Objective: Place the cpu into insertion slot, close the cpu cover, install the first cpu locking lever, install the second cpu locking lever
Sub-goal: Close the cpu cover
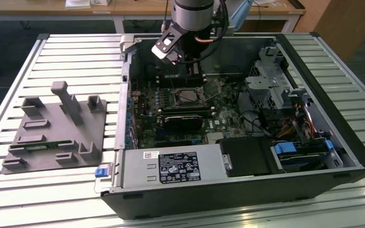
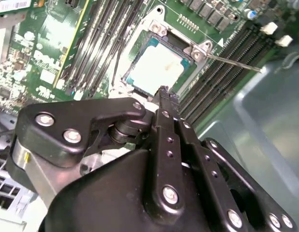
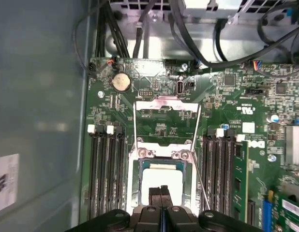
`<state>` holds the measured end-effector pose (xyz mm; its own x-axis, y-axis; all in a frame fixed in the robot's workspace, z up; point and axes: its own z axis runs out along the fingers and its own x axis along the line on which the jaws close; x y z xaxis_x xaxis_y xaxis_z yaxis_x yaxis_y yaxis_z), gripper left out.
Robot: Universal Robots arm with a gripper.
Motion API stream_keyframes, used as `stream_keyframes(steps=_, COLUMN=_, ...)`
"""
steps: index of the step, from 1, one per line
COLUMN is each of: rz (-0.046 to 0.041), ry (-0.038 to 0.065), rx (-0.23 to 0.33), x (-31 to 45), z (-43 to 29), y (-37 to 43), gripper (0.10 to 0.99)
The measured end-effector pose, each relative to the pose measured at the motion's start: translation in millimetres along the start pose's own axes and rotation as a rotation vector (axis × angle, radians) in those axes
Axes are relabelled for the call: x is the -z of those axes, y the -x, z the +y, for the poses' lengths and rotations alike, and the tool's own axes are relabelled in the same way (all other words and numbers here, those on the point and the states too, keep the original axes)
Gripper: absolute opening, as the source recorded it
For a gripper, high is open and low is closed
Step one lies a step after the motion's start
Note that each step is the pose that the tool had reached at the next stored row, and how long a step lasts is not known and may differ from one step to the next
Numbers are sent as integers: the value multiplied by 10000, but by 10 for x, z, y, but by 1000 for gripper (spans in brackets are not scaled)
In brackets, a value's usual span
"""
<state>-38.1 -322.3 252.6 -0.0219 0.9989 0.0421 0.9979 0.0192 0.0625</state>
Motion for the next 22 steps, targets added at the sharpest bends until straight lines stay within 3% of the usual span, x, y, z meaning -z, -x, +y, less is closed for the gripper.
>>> stream_keyframes(steps=5, rz=43, ry=-3, rx=-2, x=156, z=10, y=-5, gripper=114)
stream_keyframes(steps=12, rz=83, ry=-4, rx=-5, x=165, z=9, y=168, gripper=114)
stream_keyframes(steps=14, rz=111, ry=-62, rx=-12, x=161, z=53, y=178, gripper=114)
stream_keyframes(steps=18, rz=151, ry=-196, rx=-19, x=150, z=209, y=182, gripper=114)
stream_keyframes(steps=22, rz=150, ry=-242, rx=-21, x=138, z=325, y=179, gripper=114)
